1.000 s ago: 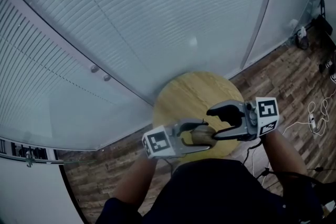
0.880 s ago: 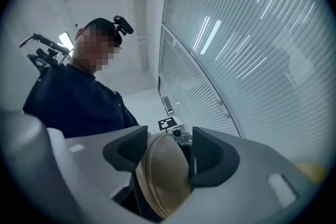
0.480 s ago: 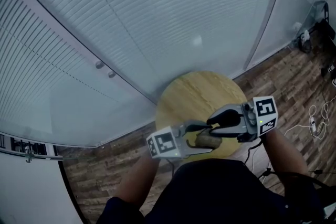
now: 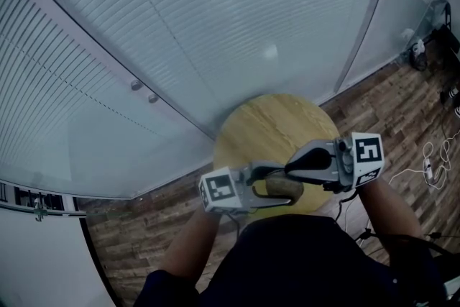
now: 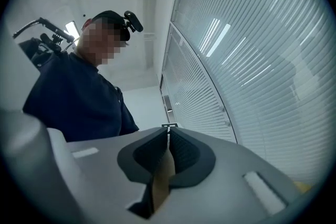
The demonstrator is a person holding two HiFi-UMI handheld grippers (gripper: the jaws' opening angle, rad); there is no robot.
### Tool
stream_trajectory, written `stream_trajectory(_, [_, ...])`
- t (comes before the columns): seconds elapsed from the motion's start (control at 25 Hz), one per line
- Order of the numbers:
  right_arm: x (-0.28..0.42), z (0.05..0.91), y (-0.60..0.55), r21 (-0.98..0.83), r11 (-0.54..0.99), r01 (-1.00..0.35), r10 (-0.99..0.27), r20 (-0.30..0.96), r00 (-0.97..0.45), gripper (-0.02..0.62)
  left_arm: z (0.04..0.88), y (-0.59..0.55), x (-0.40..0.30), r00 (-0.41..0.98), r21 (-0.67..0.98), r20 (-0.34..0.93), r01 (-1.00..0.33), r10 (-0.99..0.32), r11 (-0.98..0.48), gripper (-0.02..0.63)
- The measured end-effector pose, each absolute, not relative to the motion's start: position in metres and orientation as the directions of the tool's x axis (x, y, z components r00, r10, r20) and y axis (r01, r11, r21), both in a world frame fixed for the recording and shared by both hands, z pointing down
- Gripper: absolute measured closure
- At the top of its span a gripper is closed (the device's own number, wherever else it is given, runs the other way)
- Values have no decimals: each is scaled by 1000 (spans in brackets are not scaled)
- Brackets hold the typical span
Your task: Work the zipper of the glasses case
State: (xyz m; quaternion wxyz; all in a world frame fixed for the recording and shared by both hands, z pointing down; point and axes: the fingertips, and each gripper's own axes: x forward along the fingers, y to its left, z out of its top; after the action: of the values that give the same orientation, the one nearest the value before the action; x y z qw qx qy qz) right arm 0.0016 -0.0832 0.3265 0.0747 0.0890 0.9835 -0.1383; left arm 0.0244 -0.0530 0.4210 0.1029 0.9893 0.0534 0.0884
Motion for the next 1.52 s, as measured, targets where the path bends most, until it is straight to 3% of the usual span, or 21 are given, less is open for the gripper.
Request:
stream_trajectory(0.32, [2, 315, -78, -181, 970, 160, 122, -204, -971, 580, 405, -55, 28, 992, 332, 10, 117, 128, -936, 313])
stream_trajectory(0.68, [9, 308, -82, -240, 949, 204, 126, -305, -944, 583, 394, -50, 28, 970, 374, -132, 238, 202, -897, 318])
stream_trajectory(0.76, [19, 300, -86, -252, 941, 227, 122, -373, -920, 586, 389, -51, 28, 961, 390, -182, 266, 209, -882, 318])
stream_trajectory(0.84, [49, 277, -99, -276, 924, 264, 78, -540, -838, 589, 383, -61, 19, 951, 434, -264, 267, 162, -861, 318])
stream_trajectory(0.92, [79, 255, -119, -285, 935, 211, -7, -610, -792, 589, 381, -71, 2, 946, 480, -311, 241, 93, -844, 318])
stream_trajectory(1.04, [61, 275, -127, -227, 974, 8, -65, -313, -948, 588, 395, -66, -5, 976, 470, -192, 180, 99, -864, 316])
stream_trajectory(1.12, [38, 298, -116, -229, 973, 34, -5, -167, -986, 582, 404, -59, 1, 987, 430, -94, 159, 131, -889, 316])
stream_trajectory(1.2, [20, 311, -101, -277, 954, 119, 84, -135, -987, 477, 406, -56, 7, 988, 403, -44, 154, 149, -902, 314])
stream_trajectory(1.24, [13, 315, -95, -298, 943, 150, 115, -132, -985, 454, 406, -54, 10, 987, 393, -25, 153, 156, -907, 314])
stream_trajectory(1.52, [-3, 336, -70, -378, 891, 253, 244, -73, -967, 491, 423, -38, 17, 961, 318, 145, 181, 237, -931, 313])
